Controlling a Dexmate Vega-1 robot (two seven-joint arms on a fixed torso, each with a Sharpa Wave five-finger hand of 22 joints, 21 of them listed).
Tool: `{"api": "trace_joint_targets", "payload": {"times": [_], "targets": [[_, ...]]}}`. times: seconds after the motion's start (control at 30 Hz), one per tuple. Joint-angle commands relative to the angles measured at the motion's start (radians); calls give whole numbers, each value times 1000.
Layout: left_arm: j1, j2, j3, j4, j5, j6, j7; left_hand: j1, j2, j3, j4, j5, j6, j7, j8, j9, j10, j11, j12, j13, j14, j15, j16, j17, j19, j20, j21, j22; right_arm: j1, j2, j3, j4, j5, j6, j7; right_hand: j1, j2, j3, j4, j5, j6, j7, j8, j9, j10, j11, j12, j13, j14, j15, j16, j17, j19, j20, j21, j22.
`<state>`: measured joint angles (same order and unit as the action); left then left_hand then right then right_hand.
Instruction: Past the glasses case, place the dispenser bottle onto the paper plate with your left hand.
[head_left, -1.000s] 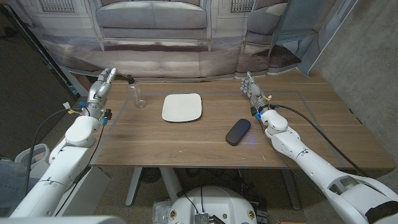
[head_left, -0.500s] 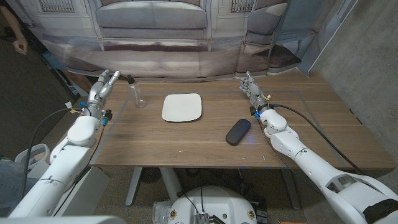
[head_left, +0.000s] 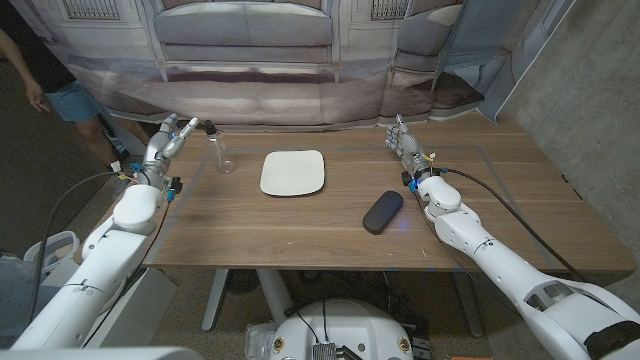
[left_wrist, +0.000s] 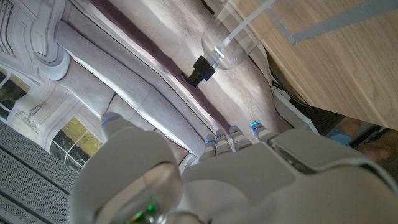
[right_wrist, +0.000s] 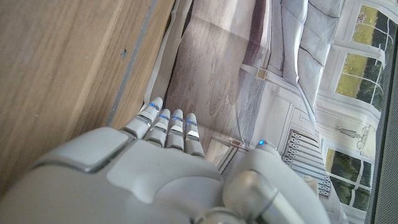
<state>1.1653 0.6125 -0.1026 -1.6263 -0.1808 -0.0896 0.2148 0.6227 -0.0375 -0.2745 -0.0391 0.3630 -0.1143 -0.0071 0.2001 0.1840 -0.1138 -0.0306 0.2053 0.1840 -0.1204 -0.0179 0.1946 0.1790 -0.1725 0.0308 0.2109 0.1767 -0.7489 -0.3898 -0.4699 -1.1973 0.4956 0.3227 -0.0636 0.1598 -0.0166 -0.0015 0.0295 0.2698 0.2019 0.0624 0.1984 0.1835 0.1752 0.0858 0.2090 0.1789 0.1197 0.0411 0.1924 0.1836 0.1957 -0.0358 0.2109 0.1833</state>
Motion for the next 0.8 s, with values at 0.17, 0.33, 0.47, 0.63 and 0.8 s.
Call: {"api": "trace_joint_targets", "payload": {"times": [0.17, 0.33, 0.47, 0.63, 0.8], "targets": [[-23, 4, 23, 5, 36, 38, 16, 19, -8, -8, -12, 12, -3, -9, 1, 3, -6, -1, -3, 2, -3, 4, -4, 3, -18, 15, 0, 4, -20, -13, 9, -33, 0, -1, -12, 3, 6, -6, -1, 1, 10, -3, 0, 3, 9, -1, 5, 4, 12, 1, -1, 2, 10, -9, -2, 5], [-25, 3, 30, 9, 50, 51, 28, 24, -12, -10, -15, 13, -3, -11, 0, 3, -6, -4, -3, 2, -2, 3, -4, 3, -18, 15, -1, 4, -23, -14, 9, -33, 2, -1, -9, 3, 6, -7, -1, 1, 11, -2, 0, 3, 13, 0, 6, 4, 12, 0, -1, 2, 11, -10, -2, 5], [-24, -3, 33, 18, 62, 34, 44, 28, -16, -12, -17, 14, -3, -12, 0, 3, -6, -5, -3, 2, -2, 1, -4, 3, -19, 14, -2, 4, -26, -11, 11, -30, 6, 3, -9, 3, 6, -8, -1, 1, 12, -2, 0, 3, 13, 1, 5, 4, 14, 1, -1, 2, 12, -11, -2, 5], [-23, 2, 42, 20, 85, 47, 59, 30, -22, -16, -19, 14, -1, -16, 1, 3, -4, -8, -3, 2, -2, -1, -4, 4, -17, 14, -1, 5, -29, -10, 11, -28, 6, 9, -7, 3, 6, -9, -1, 1, 12, -2, 0, 3, 15, 2, 5, 4, 16, 0, 0, 2, 13, -10, -2, 5], [-29, 4, 48, 29, 93, 52, 63, 31, -26, -20, -20, 14, 0, -17, 1, 4, -3, -12, -2, 2, 1, -3, -3, 4, -18, 9, -2, 5, -32, -12, 11, -31, 5, 9, -7, 3, 6, -10, -1, 1, 13, -1, 0, 3, 15, 2, 5, 4, 16, 0, -1, 2, 13, -11, -2, 5]]}}
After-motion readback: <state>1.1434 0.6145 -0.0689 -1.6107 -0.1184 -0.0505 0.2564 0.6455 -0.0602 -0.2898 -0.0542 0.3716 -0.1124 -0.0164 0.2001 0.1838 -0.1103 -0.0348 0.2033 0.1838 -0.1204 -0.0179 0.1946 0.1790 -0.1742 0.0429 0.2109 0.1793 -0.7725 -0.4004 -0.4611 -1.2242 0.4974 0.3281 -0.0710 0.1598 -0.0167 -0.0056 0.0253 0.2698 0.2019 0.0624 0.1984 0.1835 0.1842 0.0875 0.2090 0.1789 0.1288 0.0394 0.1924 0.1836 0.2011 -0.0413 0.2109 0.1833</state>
